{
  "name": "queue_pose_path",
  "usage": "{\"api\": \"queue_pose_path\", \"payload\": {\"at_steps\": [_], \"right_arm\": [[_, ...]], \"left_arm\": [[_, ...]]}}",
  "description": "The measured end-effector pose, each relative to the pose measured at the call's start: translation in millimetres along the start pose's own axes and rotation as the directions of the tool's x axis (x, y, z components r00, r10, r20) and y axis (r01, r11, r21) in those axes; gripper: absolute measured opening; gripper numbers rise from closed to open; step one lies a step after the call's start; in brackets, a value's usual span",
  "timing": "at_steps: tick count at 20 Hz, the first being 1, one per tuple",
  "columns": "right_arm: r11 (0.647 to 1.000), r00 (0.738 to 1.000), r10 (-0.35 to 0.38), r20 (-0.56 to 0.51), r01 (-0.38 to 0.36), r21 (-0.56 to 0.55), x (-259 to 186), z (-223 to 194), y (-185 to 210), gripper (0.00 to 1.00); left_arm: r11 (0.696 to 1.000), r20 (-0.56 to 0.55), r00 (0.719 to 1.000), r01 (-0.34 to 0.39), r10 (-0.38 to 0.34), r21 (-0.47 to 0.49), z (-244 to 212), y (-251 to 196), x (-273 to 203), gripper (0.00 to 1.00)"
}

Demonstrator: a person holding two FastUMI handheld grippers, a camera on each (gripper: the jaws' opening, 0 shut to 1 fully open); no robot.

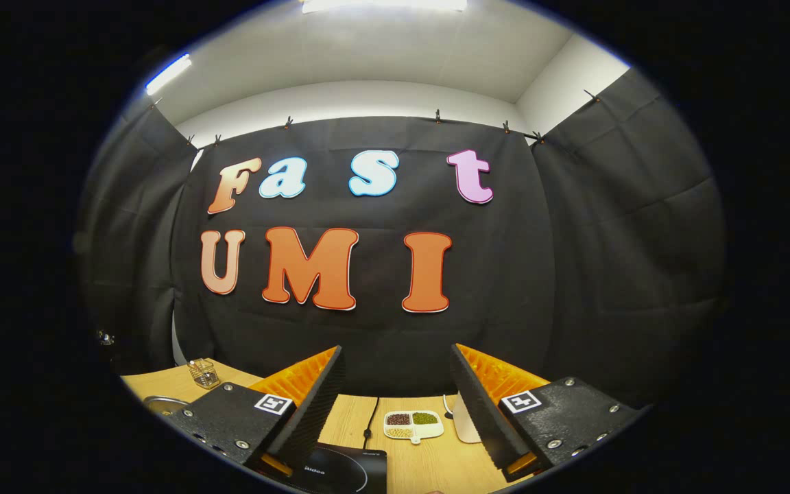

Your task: First push the handle of the pot to place it horizontally, then grasp the pot with both hands and set it on the induction cooktop.

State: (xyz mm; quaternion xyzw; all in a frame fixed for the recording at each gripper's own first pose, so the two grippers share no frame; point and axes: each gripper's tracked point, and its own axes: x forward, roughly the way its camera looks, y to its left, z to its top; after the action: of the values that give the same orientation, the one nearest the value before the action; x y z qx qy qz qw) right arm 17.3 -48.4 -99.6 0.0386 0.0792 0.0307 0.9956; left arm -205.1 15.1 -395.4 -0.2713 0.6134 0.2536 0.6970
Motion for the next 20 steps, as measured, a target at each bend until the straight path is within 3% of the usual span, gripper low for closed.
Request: {"api": "queue_pose_path", "payload": {"at_steps": [8,20], "right_arm": [[1.0,1.0,-0.008,-0.008,0.008,-0.004,3.8,-1.9,-6.1,0.95],[1.0,1.0,-0.015,-0.018,0.015,0.004,-0.6,-12.0,-22.0,0.95]], "left_arm": [[0.994,-0.075,0.995,-0.07,0.064,-0.084,-9.9,28.2,31.8,0.02],[0.981,-0.038,0.986,-0.163,0.16,-0.105,12.2,58.1,38.0,0.02]]}}
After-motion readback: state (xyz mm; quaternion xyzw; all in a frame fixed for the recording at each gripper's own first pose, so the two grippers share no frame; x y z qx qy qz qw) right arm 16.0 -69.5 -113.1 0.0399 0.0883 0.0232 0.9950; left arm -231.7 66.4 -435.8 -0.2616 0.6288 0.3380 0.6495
